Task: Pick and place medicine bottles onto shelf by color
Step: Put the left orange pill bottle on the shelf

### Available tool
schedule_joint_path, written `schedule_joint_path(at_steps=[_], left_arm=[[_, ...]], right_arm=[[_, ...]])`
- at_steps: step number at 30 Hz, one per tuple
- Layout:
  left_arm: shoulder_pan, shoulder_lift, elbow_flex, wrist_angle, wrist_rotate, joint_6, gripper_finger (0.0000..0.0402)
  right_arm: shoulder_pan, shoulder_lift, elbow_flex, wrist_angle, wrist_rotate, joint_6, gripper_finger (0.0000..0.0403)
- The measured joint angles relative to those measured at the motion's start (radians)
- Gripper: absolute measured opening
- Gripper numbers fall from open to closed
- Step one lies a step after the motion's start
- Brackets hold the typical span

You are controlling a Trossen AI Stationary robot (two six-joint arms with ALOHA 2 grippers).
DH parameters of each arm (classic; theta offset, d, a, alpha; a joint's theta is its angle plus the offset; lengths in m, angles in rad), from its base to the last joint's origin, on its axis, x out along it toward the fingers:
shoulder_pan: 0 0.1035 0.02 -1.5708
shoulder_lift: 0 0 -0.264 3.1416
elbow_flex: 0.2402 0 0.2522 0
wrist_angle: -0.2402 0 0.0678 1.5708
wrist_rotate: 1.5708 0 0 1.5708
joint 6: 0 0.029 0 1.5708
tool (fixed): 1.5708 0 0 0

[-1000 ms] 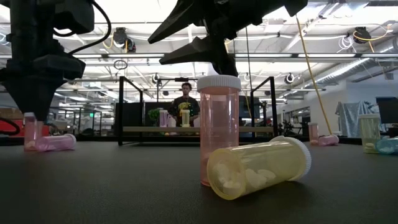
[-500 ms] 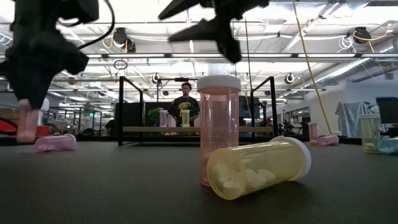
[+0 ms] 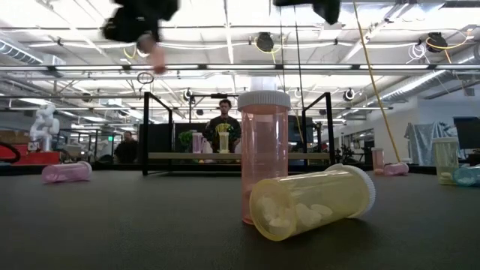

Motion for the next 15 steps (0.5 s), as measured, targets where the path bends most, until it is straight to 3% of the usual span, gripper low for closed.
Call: schedule_joint_path(at_steps=[7, 15], left_arm=[[0.158, 0.344, 0.438, -0.073, 0.034, 0.172, 0.0133], [0.284, 0.655, 0.938, -0.087, 0.046, 0.242, 0.0133]], right_arm=[[-0.032, -0.122, -0.018, -0.175, 0.022, -0.115, 0.0139], [-0.099, -0.274, -0.174, -0.3, 0.042, -0.109, 0.0139]])
